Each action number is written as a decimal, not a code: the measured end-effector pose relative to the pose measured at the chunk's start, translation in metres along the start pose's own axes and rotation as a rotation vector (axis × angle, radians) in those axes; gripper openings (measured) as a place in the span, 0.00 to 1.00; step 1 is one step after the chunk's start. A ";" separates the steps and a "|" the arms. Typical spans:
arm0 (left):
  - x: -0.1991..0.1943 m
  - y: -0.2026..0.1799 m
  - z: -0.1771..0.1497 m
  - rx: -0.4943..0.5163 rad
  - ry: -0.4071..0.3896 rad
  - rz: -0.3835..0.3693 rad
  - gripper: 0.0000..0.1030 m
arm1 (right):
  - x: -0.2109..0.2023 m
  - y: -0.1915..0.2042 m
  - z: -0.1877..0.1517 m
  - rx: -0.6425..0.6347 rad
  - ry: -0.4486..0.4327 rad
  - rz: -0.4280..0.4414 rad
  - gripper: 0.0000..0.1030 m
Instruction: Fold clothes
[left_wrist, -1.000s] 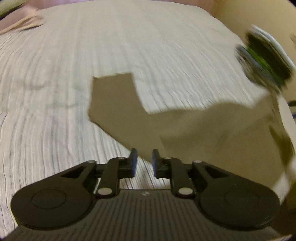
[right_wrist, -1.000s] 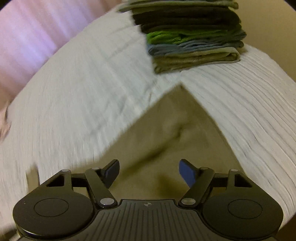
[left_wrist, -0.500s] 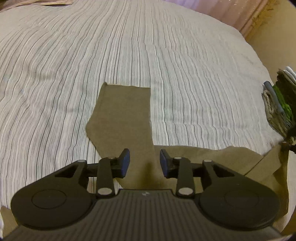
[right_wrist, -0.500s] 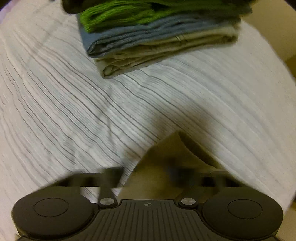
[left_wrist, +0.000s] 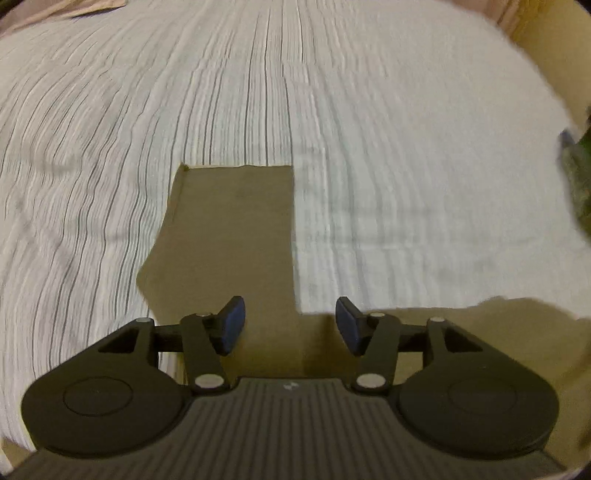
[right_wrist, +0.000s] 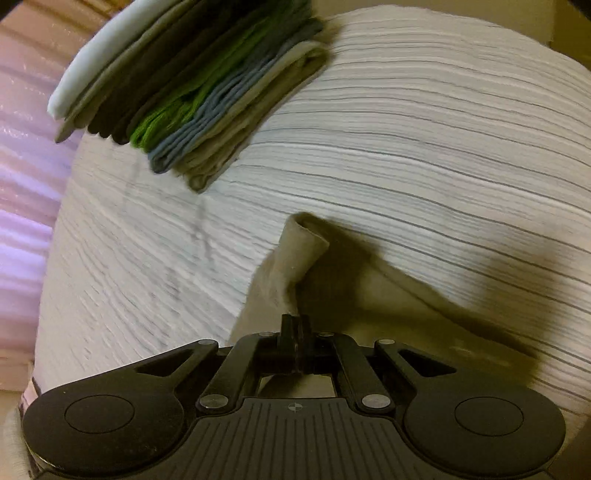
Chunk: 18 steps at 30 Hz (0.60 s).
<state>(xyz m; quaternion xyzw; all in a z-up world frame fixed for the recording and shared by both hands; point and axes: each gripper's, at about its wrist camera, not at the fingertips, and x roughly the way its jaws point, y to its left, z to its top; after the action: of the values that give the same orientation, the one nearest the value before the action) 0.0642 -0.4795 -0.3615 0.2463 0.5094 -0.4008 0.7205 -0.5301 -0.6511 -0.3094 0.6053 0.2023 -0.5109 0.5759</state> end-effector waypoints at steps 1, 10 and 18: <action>0.011 -0.005 0.003 0.023 0.014 0.043 0.48 | -0.004 -0.005 -0.003 0.007 -0.002 0.010 0.00; -0.043 0.044 -0.017 -0.127 -0.201 0.055 0.00 | -0.036 -0.032 -0.010 0.040 -0.038 0.147 0.00; -0.176 0.155 -0.149 -0.467 -0.424 0.015 0.00 | -0.067 -0.059 -0.027 -0.012 -0.009 0.213 0.00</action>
<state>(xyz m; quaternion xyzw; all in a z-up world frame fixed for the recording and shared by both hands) 0.0850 -0.2216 -0.2591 -0.0109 0.4242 -0.3101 0.8507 -0.5954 -0.5885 -0.2861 0.6173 0.1374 -0.4485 0.6316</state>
